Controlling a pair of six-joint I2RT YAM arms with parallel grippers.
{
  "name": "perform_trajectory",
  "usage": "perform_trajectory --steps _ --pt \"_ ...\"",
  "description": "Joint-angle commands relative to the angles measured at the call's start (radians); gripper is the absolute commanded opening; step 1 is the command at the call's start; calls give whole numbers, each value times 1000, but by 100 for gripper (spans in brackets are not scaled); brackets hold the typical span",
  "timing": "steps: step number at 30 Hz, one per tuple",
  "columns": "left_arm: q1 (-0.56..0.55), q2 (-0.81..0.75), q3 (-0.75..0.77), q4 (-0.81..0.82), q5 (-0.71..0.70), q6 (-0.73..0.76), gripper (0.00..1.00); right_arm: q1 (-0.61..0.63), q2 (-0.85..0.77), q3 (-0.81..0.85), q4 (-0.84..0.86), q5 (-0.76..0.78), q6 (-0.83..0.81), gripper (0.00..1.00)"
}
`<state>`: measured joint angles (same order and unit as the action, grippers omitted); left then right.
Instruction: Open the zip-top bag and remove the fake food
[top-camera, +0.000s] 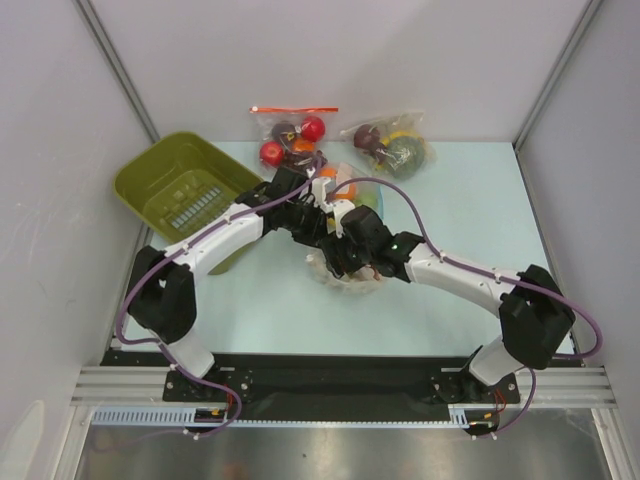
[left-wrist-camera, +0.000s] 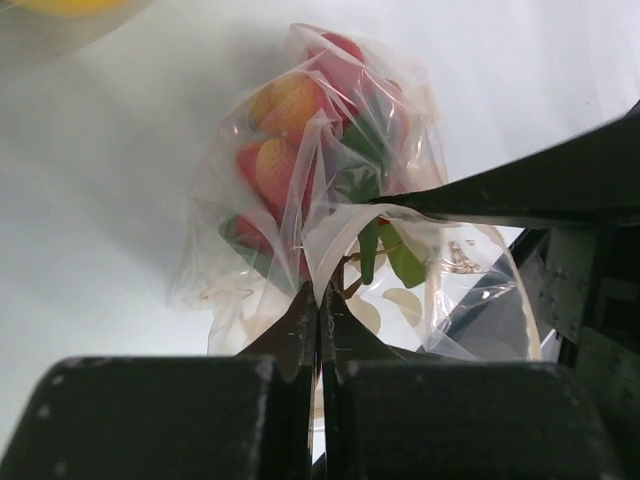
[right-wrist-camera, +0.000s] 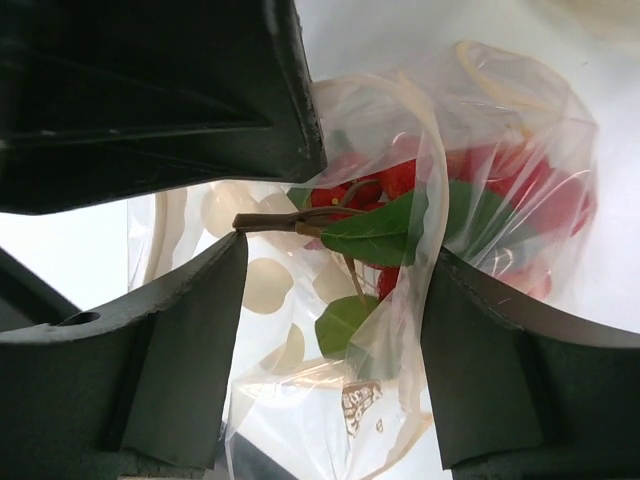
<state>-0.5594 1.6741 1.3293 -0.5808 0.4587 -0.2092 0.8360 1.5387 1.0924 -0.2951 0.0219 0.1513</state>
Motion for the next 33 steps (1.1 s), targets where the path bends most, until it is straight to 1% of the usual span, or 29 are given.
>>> perform_trajectory --steps 1,7,11,14,15,17,18,21,24,27,33 --pt "9 13 41 -14 35 2 0 25 -29 79 24 110 -33 69" --pt "19 18 36 -22 38 10 0 34 -127 127 -82 173 -13 69" --pt "21 19 36 -21 43 11 0 34 -172 152 -121 116 -6 68" --pt "23 21 34 -22 46 13 0 34 -175 159 -118 46 13 63" --pt "23 19 33 -22 46 11 0 34 -173 159 -115 27 17 59" --pt "23 16 28 -21 44 13 0 34 -160 159 -102 -38 24 55" --pt "23 13 27 -21 46 13 0 34 -151 161 -104 -48 28 51" --pt "23 12 25 -24 46 11 0 34 -121 149 -110 -65 47 45" --pt "23 6 24 -22 46 11 0 32 -109 101 -89 -51 53 44" --pt "23 4 24 -24 52 11 0 18 -107 80 -53 -56 63 44" --pt "21 1 27 -30 61 14 0 5 -60 77 -50 -73 50 45"
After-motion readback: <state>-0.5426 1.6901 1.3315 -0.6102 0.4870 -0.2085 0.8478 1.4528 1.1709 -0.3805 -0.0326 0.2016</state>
